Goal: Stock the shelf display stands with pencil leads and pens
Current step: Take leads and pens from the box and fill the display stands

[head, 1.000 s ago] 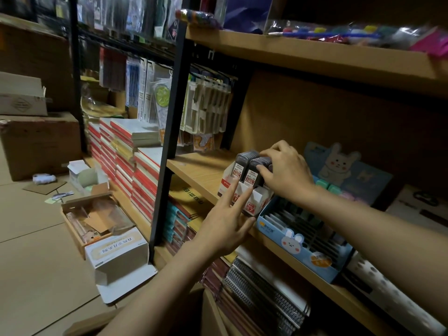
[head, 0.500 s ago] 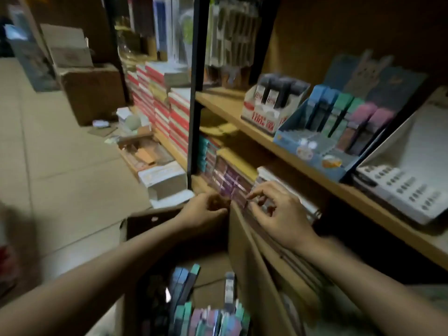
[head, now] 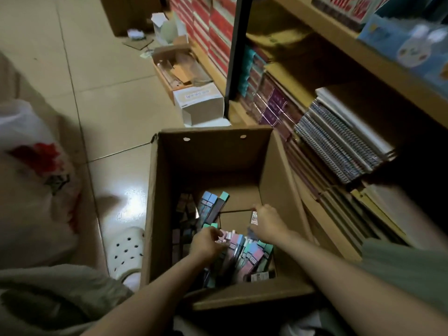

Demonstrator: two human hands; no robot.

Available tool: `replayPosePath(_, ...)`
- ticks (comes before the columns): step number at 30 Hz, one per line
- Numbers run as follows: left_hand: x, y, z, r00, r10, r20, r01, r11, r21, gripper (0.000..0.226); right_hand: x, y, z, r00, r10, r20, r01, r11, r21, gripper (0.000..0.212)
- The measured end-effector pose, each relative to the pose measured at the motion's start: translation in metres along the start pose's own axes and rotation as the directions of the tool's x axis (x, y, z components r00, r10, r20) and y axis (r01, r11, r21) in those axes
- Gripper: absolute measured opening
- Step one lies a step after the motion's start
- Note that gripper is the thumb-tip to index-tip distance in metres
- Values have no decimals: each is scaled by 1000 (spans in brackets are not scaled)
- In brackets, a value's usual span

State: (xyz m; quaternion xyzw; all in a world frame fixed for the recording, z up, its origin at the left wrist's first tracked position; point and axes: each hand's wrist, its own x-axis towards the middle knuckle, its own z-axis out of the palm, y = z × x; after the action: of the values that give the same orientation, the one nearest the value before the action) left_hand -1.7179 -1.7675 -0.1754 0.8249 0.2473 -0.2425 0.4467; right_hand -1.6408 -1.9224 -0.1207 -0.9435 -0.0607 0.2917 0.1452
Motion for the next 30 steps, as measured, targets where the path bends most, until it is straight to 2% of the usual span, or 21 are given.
replayPosePath(3,10,-5,7,975,6,-224,-6,1000,0,38,15,2,23,997,80,6,-80,996,30,49)
replayPosePath(5,19,-6,10,959,30,-283,-16,999,52,41,24,5,36,992,127,26,-127,992,18,52)
replayPosePath(9,45,-5,10,957,142,-252,-93,976,196,53,39,6,50,981,190,34,-191,981,23,55)
replayPosePath(12,61,-1,11,967,161,-195,-98,949,298,59,47,7,58,980,195,-24,-195,981,3,52)
replayPosePath(18,77,-3,19,972,216,-90,-129,816,564,62,63,13,67,974,189,-126,-158,962,223,62)
replayPosePath(22,78,-6,21,944,316,-93,-193,760,621,57,71,15,69,972,199,-125,-148,930,335,72)
replayPosePath(26,93,-3,15,911,363,-194,-181,777,603,39,76,10,74,954,246,-169,-164,906,391,73)
replayPosePath(30,105,7,13,928,313,-204,-135,790,598,52,81,5,75,940,295,-174,-198,882,427,80)
